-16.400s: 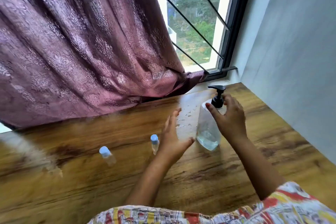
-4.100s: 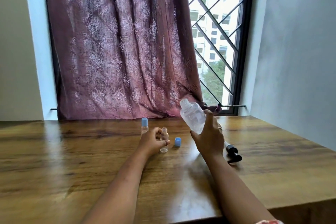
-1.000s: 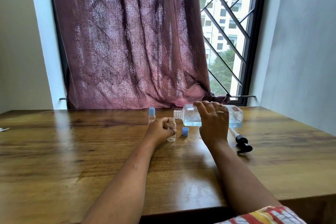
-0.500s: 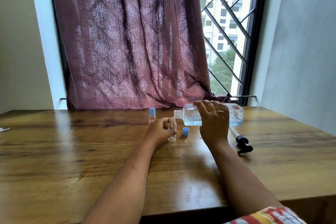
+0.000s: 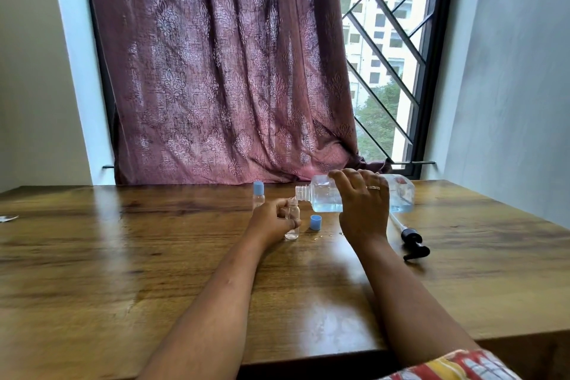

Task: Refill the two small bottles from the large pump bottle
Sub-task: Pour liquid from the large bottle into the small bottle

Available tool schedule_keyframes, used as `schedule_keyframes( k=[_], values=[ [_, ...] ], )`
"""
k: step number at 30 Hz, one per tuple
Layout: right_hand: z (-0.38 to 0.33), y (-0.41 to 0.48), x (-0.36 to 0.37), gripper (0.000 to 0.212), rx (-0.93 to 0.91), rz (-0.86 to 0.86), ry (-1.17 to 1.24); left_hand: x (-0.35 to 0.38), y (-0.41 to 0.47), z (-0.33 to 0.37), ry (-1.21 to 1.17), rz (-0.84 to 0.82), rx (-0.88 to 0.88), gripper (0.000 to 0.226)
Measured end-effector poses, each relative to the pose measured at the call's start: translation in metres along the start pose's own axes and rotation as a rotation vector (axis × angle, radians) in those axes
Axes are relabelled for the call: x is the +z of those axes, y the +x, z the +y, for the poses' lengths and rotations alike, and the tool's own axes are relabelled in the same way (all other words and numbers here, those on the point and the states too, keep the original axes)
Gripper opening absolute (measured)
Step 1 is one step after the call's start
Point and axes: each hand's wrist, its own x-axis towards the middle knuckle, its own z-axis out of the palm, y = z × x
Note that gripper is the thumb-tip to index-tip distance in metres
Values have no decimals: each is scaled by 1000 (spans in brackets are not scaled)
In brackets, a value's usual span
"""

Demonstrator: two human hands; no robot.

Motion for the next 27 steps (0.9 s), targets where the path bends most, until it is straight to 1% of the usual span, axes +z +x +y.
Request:
schedule_keyframes(
  k=[10, 27],
  values=[
    [0, -1, 0, 61, 2, 22, 8, 0, 1, -2, -40, -26, -17, 51],
    [-1, -1, 0, 63, 4, 21, 8, 0, 0, 0, -16, -34, -9, 52]
  ],
)
